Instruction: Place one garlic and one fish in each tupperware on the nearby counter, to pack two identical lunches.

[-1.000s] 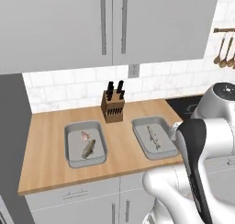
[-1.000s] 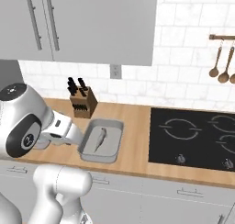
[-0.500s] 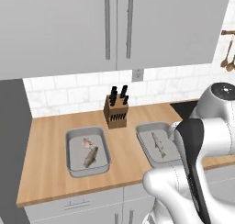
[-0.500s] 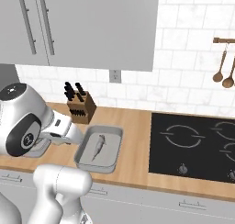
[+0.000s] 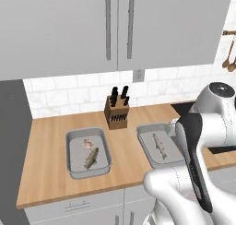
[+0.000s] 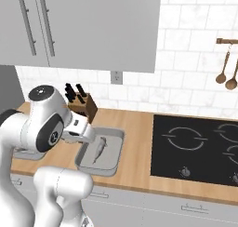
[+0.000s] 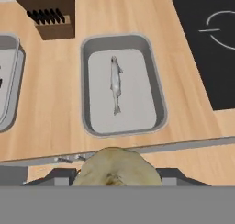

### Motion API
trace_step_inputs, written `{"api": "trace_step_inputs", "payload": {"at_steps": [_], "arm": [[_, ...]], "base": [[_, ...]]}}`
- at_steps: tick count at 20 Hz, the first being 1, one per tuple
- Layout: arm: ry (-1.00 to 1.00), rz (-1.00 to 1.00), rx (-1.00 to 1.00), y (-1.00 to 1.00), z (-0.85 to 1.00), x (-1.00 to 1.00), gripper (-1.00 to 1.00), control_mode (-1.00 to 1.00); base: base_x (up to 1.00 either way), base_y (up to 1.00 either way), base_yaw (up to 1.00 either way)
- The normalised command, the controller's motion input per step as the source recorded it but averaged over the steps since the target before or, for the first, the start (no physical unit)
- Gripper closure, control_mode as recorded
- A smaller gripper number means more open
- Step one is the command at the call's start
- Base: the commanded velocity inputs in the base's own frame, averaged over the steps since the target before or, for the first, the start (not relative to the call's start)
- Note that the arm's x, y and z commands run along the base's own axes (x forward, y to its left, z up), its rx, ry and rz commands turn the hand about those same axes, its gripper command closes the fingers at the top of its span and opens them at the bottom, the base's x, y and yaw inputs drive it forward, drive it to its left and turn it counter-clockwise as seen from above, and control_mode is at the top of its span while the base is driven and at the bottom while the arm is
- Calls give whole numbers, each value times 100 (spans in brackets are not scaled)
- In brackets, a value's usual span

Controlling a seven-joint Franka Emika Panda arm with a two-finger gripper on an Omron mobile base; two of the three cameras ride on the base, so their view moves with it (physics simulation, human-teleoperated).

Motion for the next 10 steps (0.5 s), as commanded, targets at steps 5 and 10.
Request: {"api": "trace_step_inputs", "payload": {"at_steps": [5,10], "arm": [[6,3,0,-6,-64,98,100,-100],[16,1,1,-51,-72,97,100,-100]], "base": [[0,0,0],[0,0,0]]}}
